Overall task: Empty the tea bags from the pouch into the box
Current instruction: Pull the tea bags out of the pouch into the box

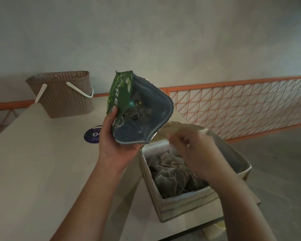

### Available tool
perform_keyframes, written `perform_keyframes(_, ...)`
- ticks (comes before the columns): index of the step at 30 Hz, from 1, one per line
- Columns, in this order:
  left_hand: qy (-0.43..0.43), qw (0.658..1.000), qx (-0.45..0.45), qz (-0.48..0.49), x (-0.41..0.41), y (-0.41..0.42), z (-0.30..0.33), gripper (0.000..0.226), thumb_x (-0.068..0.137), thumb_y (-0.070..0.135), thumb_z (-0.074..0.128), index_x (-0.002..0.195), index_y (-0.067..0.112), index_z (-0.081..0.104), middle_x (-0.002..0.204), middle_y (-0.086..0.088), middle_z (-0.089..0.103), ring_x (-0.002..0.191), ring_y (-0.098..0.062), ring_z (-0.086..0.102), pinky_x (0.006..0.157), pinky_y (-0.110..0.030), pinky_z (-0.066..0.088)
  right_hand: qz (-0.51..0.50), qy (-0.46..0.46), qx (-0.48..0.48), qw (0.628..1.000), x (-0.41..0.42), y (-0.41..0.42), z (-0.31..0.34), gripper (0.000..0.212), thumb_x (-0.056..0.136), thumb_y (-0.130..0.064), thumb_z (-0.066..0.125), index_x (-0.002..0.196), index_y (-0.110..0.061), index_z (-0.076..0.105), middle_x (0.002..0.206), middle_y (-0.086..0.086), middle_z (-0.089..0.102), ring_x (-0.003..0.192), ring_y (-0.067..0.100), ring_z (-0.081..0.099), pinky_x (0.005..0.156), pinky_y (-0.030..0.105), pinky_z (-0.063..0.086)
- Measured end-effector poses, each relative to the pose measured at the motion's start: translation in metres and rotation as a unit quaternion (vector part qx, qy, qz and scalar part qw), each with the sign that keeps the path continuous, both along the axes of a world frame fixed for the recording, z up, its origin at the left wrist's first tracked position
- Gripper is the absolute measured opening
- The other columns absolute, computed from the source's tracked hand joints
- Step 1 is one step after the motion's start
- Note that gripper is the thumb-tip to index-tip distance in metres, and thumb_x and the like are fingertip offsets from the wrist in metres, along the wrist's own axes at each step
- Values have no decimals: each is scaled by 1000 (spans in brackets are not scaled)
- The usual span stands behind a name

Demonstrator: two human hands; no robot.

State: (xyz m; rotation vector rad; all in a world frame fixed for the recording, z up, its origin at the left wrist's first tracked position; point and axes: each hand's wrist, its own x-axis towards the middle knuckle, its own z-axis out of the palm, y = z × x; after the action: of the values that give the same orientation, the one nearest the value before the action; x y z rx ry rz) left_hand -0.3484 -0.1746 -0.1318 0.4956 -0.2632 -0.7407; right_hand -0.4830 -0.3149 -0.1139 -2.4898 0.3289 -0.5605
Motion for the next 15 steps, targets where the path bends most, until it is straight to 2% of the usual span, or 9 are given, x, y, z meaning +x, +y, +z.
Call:
perform_keyframes(2, -16, 1000, 17, 4, 2, 0, -1, 68, 87, 49, 61, 149, 23, 50, 150, -9, 55, 135, -33, 53, 91, -42, 56, -46, -168, 72, 982, 8, 6, 17, 36, 88, -56, 52, 111, -28, 55, 101, -12, 57, 90, 0, 58, 76, 15, 47)
perform_keyframes(3, -26, 999, 26, 4, 2, 0, -1, 67, 87, 51, 61, 148, 24, 51, 148, -9, 56, 135, -34, 53, 91, -41, 56, -34, -217, 92, 971, 14, 8, 24, 45, 86, -55, 57, 122, -30, 50, 113, -9, 54, 100, 3, 56, 79, 15, 46)
perform_keyframes(5, -44, 998, 38, 9, 3, -1, -1, 68, 85, 52, 61, 146, 24, 53, 146, -9, 58, 135, -34, 54, 96, -42, 54, 26, -239, 73, 968, 29, 8, 37, 57, 87, -50, 62, 138, -33, 44, 126, -8, 47, 113, 6, 50, 92, 21, 47)
perform_keyframes(6, -51, 998, 46, 11, 3, -1, -1, 68, 84, 53, 61, 146, 25, 54, 146, -9, 58, 136, -34, 53, 99, -44, 51, 55, -237, 52, 969, 38, 8, 42, 56, 90, -45, 61, 141, -33, 44, 126, -9, 48, 115, 6, 49, 95, 22, 46)
perform_keyframes(7, -56, 997, 53, 10, 3, -2, -1, 67, 84, 53, 61, 145, 26, 55, 146, -8, 58, 136, -33, 53, 102, -45, 49, 76, -239, 44, 967, 47, 7, 45, 50, 94, -40, 58, 141, -29, 48, 122, -10, 51, 113, 3, 49, 94, 18, 44)
perform_keyframes(9, -63, 996, 65, 4, 3, -3, 2, 63, 85, 54, 58, 141, 26, 59, 145, -8, 60, 134, -33, 55, 103, -45, 48, 96, -261, 73, 958, 64, 10, 49, 36, 100, -30, 51, 133, -19, 58, 106, -11, 57, 97, -6, 52, 80, 7, 40)
perform_keyframes(11, -70, 994, 79, -3, 4, -3, 7, 59, 86, 59, 55, 133, 26, 66, 141, -9, 63, 128, -32, 60, 98, -43, 52, 100, -279, 112, 949, 76, 15, 48, 32, 102, -26, 47, 128, -15, 62, 100, -11, 60, 91, -5, 53, 74, 6, 39)
perform_keyframes(15, -85, 995, 52, -12, 9, -2, 19, 57, 95, 65, 43, 117, 24, 77, 128, -7, 71, 111, -29, 70, 91, -41, 57, 131, -324, 104, 931, 77, 29, 50, 34, 102, -18, 46, 133, -11, 58, 114, 1, 64, 103, 2, 56, 83, 7, 40)
